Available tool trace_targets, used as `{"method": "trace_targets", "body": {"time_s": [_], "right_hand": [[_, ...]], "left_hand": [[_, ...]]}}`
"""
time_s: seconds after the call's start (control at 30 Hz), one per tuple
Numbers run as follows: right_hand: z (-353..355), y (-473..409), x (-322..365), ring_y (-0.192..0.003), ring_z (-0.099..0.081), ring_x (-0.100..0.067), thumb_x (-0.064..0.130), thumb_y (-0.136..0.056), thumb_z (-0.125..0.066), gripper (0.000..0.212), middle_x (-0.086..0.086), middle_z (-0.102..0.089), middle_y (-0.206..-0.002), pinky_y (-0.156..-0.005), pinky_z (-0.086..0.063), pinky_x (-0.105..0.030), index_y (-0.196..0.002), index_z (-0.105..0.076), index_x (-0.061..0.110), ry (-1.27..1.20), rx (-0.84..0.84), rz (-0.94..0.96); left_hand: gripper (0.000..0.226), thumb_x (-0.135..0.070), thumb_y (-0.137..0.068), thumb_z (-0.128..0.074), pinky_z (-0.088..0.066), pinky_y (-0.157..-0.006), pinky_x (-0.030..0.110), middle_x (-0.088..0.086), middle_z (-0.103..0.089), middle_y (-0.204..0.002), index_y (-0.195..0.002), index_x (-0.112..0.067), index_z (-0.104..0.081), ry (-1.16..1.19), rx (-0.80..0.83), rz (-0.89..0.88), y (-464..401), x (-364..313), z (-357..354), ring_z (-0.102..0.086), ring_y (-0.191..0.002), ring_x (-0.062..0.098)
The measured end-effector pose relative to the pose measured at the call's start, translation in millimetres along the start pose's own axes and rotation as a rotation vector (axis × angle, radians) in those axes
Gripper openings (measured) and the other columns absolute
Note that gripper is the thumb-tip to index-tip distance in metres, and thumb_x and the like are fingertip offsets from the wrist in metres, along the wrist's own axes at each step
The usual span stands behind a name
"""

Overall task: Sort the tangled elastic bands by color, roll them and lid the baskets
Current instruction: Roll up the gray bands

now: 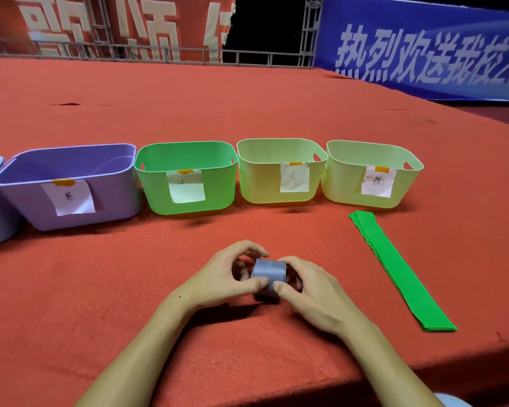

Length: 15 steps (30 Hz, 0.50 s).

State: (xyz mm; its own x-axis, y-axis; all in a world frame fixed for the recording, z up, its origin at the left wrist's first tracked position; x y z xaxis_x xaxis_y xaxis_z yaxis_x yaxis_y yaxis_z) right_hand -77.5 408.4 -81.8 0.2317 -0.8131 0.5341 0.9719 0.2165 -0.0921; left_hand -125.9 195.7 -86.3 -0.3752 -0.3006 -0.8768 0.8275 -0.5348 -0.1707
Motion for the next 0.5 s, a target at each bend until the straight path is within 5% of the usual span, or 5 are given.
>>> {"method": "trace_targets", "body": {"time_s": [0.17, 0.37, 0.5], "right_hand": [[-1.1, -2.7, 1.7, -0.095, -0.058, -0.014, 0.063, -0.09, -0.032, 0.042, 0.011, -0.063, -0.1, -0.087, -0.048, -0.042, -0.119, -0.05, 0.039, 0.061, 0.014, -0.011], [-2.4, -2.3, 3.8, -0.096, -0.061, -0.017, 0.064, -0.09, -0.025, 0.047, 0.008, -0.063, -0.102, -0.088, -0.048, -0.044, -0.121, -0.05, 0.038, 0.084, 0.017, -0.011], [-4.4, -2.6, 5.3, -0.106, -0.062, -0.016, 0.067, -0.091, -0.024, 0.061, 0.012, -0.05, -0.115, -0.092, -0.047, -0.04, -0.144, -0.044, 0.043, 0.061, 0.006, -0.015]], "left_hand": [[0.058, -0.01, -0.08, -0.09, -0.049, -0.066, 0.026, -0.024, -0.065, -0.087, -0.128, -0.026, -0.062, -0.01, 0.07, -0.003, 1.4, -2.5, -3.0, -0.05, -0.068, 0.012], [0.056, -0.022, -0.078, -0.094, -0.05, -0.067, 0.028, -0.011, -0.066, -0.107, -0.123, -0.031, -0.064, -0.07, -0.002, -0.038, 0.9, -3.9, -0.7, -0.051, -0.068, 0.008], [0.051, -0.03, -0.078, -0.094, -0.052, -0.071, 0.024, -0.013, -0.068, -0.102, -0.121, -0.031, -0.066, -0.209, -0.042, -0.101, -0.8, -6.9, -0.5, -0.063, -0.071, 0.01]]}}
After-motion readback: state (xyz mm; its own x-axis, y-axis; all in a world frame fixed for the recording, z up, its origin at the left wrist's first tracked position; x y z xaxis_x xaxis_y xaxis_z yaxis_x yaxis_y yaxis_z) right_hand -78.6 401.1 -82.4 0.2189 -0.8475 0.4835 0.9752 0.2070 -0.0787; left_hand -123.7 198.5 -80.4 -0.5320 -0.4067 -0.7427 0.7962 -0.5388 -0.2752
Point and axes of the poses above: each hand's wrist, its own y-axis away from the middle knuckle, its own z-axis out of the back of the hand, x = y × z, the point moved 3 cm from there along -y, towards the middle knuckle
